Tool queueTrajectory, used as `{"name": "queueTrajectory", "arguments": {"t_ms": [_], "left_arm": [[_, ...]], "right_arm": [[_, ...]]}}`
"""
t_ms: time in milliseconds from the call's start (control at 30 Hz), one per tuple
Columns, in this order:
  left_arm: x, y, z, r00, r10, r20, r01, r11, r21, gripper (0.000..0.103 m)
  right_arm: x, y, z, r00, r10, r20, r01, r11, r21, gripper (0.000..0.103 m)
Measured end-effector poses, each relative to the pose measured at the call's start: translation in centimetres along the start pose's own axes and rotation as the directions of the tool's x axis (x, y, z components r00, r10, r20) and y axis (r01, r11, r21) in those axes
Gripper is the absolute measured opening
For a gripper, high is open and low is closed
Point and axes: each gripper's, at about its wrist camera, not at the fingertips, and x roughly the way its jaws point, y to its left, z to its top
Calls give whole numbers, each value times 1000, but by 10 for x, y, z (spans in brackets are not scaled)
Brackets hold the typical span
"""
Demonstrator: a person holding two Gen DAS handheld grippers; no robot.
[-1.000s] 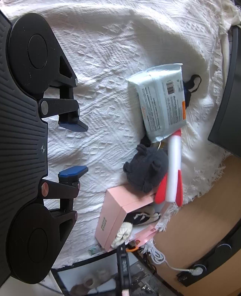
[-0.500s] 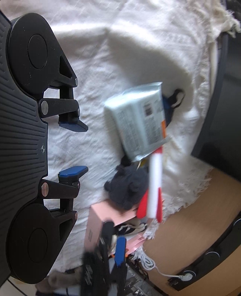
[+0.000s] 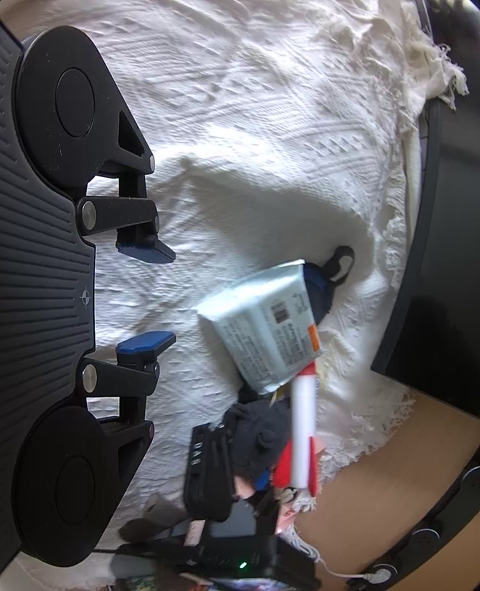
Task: Organize soft objects
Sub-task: 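Grasp the black plush bear with the right tool while the left tool grasps the red-white rocket toy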
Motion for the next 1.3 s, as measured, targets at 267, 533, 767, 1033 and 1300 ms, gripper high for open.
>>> {"name": "queueTrajectory", "arguments": {"t_ms": [267, 533, 767, 1033, 1300], "left_arm": [[11, -19, 28, 996, -57, 63, 52, 996, 73, 44], [11, -22, 69, 991, -46, 129, 25, 987, 160, 44], [53, -2, 95, 994, -91, 54, 89, 995, 41, 44], [58, -3, 90, 995, -97, 32, 96, 995, 32, 45], [35, -13, 67, 997, -78, -6, 78, 995, 59, 44]], "right_arm": [[-82, -12, -31, 987, 151, 51, -156, 982, 106, 69], [-121, -39, -103, 998, 49, -30, -40, 970, 240, 69], [-116, -79, -147, 993, -79, -92, 113, 880, 461, 71], [-105, -90, -187, 992, 2, -125, 73, 802, 593, 76], [-92, -83, -198, 996, -10, -86, 62, 781, 621, 97]]}}
